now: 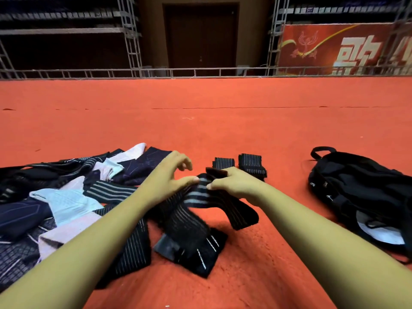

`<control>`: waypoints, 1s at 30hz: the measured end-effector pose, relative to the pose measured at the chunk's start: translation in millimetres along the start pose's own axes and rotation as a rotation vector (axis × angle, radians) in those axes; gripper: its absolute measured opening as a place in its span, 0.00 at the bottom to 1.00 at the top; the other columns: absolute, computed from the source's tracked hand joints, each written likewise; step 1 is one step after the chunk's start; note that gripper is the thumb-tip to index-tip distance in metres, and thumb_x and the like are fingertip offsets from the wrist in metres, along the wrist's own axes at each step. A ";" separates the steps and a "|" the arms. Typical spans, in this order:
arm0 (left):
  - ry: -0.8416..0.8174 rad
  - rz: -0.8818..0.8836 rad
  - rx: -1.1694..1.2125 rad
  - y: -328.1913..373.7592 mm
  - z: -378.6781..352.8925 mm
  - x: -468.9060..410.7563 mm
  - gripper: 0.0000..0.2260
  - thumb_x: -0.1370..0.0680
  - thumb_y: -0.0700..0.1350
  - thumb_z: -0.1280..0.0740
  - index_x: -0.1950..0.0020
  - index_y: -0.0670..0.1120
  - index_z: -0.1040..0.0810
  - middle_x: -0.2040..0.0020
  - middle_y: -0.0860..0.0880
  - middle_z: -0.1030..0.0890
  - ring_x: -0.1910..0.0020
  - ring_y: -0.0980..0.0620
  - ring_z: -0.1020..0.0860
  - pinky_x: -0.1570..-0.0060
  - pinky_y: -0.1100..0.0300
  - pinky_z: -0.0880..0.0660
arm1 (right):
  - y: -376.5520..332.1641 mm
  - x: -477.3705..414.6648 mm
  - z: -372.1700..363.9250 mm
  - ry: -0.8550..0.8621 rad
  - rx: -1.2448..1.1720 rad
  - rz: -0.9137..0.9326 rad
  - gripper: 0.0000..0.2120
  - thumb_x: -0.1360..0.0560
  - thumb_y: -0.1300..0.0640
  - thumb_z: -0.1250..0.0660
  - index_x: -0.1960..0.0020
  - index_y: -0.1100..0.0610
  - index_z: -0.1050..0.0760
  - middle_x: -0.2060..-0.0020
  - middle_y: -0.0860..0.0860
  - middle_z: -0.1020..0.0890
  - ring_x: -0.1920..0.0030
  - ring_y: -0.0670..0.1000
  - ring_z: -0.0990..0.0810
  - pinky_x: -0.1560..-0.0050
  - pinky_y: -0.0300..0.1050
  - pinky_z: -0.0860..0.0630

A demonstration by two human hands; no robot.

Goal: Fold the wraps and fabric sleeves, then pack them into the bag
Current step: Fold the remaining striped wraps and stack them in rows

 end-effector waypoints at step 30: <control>0.443 0.902 -0.084 -130.2 33.5 67.0 0.09 0.23 0.41 0.33 0.60 0.44 0.32 0.59 0.41 0.24 0.57 0.43 0.27 0.59 0.53 0.37 | 75.9 33.9 18.5 0.075 -0.564 -0.357 0.12 0.31 0.61 0.31 0.50 0.65 0.19 0.57 0.61 0.15 0.62 0.59 0.16 0.57 0.49 0.20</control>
Point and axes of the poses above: each hand's wrist, its own x-axis away from the middle knuckle, its own z-axis out of the back of the hand, y = z × x, the point moved 5 cm from there along -x, towards the middle knuckle
